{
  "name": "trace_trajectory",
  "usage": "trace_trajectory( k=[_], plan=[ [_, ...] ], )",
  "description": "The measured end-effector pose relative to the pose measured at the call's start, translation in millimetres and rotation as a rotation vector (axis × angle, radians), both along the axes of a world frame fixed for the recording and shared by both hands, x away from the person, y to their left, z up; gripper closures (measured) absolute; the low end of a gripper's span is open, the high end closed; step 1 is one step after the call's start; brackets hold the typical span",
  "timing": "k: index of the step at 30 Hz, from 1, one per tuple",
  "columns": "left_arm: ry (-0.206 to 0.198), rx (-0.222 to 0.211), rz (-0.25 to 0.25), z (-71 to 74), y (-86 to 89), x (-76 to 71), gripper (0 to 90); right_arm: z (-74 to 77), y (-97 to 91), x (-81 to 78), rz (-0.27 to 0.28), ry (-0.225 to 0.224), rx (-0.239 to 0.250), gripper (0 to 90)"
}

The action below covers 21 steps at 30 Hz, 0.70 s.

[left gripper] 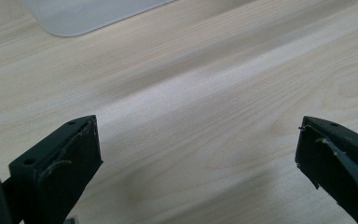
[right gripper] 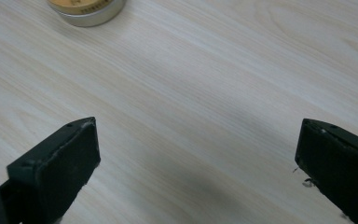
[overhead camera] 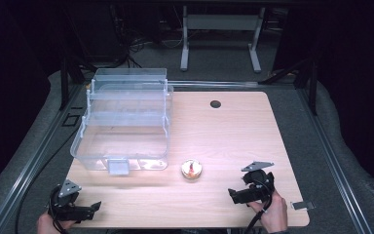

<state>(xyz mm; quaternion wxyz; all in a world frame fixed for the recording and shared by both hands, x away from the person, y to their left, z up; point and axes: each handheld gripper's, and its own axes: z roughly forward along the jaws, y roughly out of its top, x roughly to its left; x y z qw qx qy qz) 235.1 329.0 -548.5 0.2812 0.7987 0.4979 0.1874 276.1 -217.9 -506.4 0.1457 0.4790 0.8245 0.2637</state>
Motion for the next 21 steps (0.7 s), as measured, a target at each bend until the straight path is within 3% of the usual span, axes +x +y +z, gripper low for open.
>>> trace_trajectory(
  k=[13,21],
  plan=[
    [0.019,0.011,-0.001,-0.2,-1.2,2.1,0.1,8.9,50.9,19.2,0.135,0.005,-0.046,0.0],
    [0.031,0.014,0.000,0.2,-3.0,5.2,0.1,2.7,76.8,42.1,0.197,0.041,-0.050,0.0]
  ],
)
